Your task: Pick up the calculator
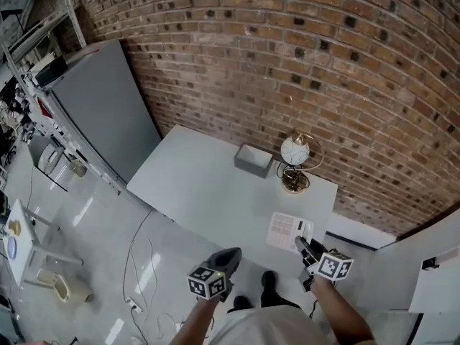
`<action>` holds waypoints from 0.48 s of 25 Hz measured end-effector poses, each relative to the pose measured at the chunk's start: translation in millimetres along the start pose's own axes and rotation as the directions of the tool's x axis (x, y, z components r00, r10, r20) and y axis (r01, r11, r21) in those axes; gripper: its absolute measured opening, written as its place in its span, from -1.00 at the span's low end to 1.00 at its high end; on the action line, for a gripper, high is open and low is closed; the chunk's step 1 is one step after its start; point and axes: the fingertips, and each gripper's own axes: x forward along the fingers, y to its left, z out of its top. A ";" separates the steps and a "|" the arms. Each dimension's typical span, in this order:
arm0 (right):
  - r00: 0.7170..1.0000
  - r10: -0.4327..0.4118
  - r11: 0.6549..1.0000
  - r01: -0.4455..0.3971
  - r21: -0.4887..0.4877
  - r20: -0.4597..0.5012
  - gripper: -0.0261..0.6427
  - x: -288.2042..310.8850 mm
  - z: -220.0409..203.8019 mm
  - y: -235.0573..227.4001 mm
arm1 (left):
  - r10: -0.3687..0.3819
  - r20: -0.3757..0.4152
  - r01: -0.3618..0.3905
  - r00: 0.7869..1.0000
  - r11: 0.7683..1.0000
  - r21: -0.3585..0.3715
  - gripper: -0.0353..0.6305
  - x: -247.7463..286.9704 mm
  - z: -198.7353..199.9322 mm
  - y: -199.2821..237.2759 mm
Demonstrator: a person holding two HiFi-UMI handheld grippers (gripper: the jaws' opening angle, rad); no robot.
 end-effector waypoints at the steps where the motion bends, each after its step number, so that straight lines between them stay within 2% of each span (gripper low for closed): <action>1: 1.000 -0.001 1.000 0.001 0.001 0.012 -0.59 -4.8 -1.9 5.1 | -0.005 0.007 0.005 1.000 1.000 -0.001 -0.85 -4.2 1.0 0.5; 5: 0.998 -0.012 0.999 0.009 0.050 0.060 -0.59 -24.9 -10.9 19.4 | -0.036 0.015 0.036 0.999 0.999 0.014 -0.85 -18.3 1.7 -4.7; 12: 0.992 -0.059 0.997 0.054 0.049 0.108 -0.59 -65.4 -20.0 30.6 | -0.063 0.020 0.062 0.998 0.997 0.034 -0.85 -41.6 -2.1 -22.4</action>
